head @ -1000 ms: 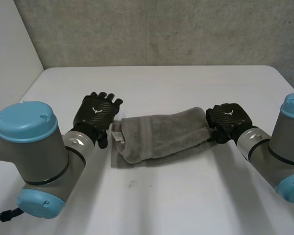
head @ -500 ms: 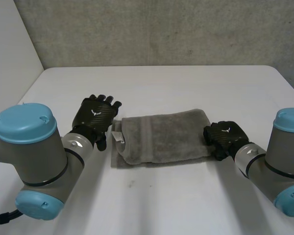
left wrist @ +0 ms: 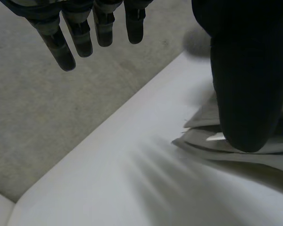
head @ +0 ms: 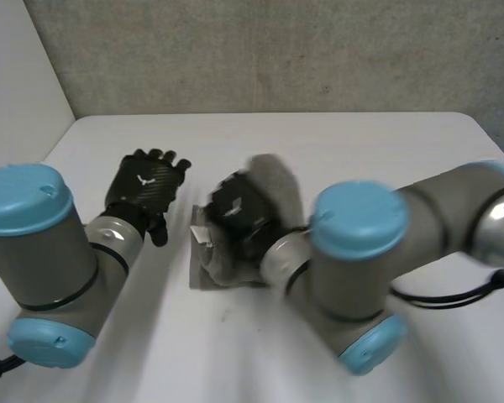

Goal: Fold the towel.

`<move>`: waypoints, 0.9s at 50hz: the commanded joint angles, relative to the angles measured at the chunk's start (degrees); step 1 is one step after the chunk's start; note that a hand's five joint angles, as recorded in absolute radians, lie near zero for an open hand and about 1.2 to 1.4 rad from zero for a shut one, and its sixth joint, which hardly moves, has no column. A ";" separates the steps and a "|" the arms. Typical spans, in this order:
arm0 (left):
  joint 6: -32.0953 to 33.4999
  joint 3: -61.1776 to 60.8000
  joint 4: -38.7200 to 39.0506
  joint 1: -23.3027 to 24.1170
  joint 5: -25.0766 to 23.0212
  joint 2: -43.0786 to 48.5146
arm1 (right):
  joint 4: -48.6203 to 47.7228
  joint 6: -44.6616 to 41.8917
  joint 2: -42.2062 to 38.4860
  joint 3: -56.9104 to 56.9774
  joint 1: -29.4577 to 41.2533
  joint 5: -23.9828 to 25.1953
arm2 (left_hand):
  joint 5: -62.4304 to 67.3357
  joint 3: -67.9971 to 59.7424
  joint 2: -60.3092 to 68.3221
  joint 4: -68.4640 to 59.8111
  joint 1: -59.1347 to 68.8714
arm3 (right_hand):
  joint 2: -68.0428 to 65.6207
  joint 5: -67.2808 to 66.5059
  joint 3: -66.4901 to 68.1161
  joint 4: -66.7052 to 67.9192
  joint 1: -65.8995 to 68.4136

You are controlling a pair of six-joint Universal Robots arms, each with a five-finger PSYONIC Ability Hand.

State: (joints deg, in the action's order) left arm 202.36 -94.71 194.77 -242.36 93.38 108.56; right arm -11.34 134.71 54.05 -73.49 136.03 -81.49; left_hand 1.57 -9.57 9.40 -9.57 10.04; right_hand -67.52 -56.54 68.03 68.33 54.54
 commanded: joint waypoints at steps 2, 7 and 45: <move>-0.12 -1.44 -0.18 -3.29 -0.30 -3.18 | -0.26 -2.96 -7.20 1.60 6.18 2.56 | -1.57 -0.43 0.60 -0.43 -0.04 | 26.15 25.17 -26.66 -26.96 -13.16; -0.12 -1.36 -0.18 -3.12 -0.57 -3.18 | -0.08 2.31 -4.21 1.60 6.09 -3.15 | -1.57 -0.43 0.60 -0.43 -0.04 | 54.41 53.43 -54.92 -55.22 -41.42; -22.45 11.92 -9.50 3.04 -2.76 15.27 | 10.20 41.95 -7.89 5.63 -13.34 5.81 | -1.57 -0.43 0.60 -0.43 -0.04 | 57.52 56.54 -58.03 -58.33 -44.54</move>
State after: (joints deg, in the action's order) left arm 179.31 -81.12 185.62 -237.74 90.33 121.90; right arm -1.48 177.45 51.03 -70.88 121.48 -75.68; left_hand 1.57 -9.57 9.39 -9.57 10.04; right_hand -12.87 -3.24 12.25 13.27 11.95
